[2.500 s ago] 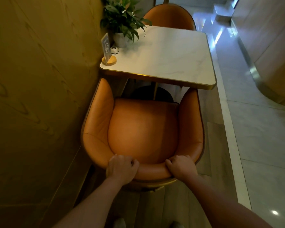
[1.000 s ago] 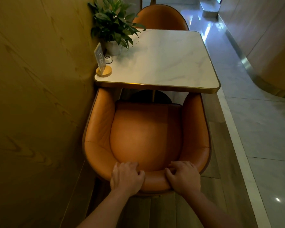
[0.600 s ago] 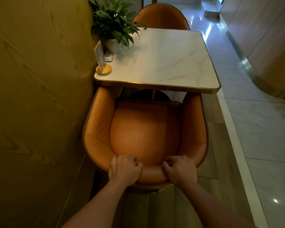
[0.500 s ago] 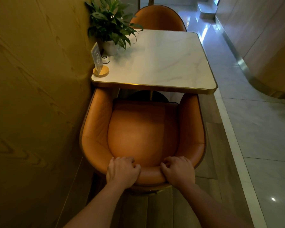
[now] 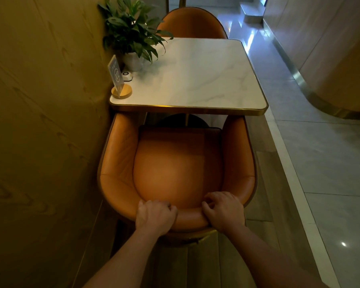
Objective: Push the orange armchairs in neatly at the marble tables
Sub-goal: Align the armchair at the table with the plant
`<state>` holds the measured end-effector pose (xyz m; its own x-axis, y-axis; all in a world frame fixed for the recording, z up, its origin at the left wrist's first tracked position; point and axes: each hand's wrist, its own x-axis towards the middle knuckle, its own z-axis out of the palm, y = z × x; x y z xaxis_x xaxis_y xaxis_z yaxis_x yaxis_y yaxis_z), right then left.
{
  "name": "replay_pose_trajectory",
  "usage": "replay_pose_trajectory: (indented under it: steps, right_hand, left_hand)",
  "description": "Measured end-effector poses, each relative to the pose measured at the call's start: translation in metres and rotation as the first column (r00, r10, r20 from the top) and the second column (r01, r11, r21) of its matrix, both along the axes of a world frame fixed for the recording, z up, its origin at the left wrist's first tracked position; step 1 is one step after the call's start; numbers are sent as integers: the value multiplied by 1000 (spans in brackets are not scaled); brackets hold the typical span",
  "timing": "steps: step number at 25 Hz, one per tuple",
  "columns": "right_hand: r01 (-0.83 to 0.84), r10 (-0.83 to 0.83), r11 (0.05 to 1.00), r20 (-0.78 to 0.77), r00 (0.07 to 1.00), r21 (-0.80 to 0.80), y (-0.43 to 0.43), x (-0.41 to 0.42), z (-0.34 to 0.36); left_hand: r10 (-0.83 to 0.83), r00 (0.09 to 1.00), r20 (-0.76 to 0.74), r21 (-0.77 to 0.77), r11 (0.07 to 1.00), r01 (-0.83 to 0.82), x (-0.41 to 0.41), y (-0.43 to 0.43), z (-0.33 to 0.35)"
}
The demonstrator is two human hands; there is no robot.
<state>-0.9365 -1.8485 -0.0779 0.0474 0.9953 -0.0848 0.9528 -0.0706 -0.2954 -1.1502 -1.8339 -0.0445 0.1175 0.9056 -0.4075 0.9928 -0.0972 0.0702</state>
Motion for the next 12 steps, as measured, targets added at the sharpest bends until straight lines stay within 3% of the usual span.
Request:
replay_pose_trajectory:
  steps: [12]
  right_hand:
    - [0,5,994,54,999,-106,3,-2,5]
  left_hand:
    - [45,999,24,-4,999,-45,-3,3,-11]
